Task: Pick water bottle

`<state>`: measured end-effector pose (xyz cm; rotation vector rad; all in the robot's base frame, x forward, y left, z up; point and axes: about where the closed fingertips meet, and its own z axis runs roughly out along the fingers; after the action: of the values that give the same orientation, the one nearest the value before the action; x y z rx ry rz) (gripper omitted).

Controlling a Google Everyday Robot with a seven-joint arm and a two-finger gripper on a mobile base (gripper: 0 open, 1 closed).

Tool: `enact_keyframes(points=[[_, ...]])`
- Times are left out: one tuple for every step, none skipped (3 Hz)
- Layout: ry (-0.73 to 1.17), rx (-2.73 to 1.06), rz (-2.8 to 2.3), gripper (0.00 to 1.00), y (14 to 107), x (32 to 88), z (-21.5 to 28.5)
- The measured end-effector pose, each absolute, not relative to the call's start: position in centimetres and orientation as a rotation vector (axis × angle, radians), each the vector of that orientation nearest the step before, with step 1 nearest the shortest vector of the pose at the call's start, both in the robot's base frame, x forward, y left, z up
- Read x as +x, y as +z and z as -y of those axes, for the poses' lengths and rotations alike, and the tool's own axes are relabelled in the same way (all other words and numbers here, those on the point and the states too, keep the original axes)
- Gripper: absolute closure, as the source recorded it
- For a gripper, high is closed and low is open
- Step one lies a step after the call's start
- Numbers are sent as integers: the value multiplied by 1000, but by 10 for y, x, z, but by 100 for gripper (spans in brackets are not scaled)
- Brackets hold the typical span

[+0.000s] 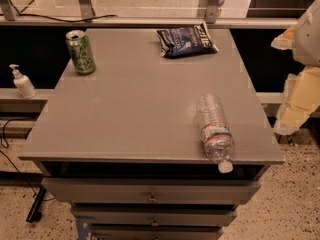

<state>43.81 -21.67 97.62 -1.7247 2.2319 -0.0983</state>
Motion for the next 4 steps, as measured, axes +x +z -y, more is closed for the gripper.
enact_keyframes(points=[[-99, -1725, -2232, 0, 976, 438, 217], [-75, -1625, -2276, 0, 974, 443, 213], [-36, -1445, -2314, 0, 967, 449, 186], [-50, -1310, -2340, 0, 952, 464, 144]])
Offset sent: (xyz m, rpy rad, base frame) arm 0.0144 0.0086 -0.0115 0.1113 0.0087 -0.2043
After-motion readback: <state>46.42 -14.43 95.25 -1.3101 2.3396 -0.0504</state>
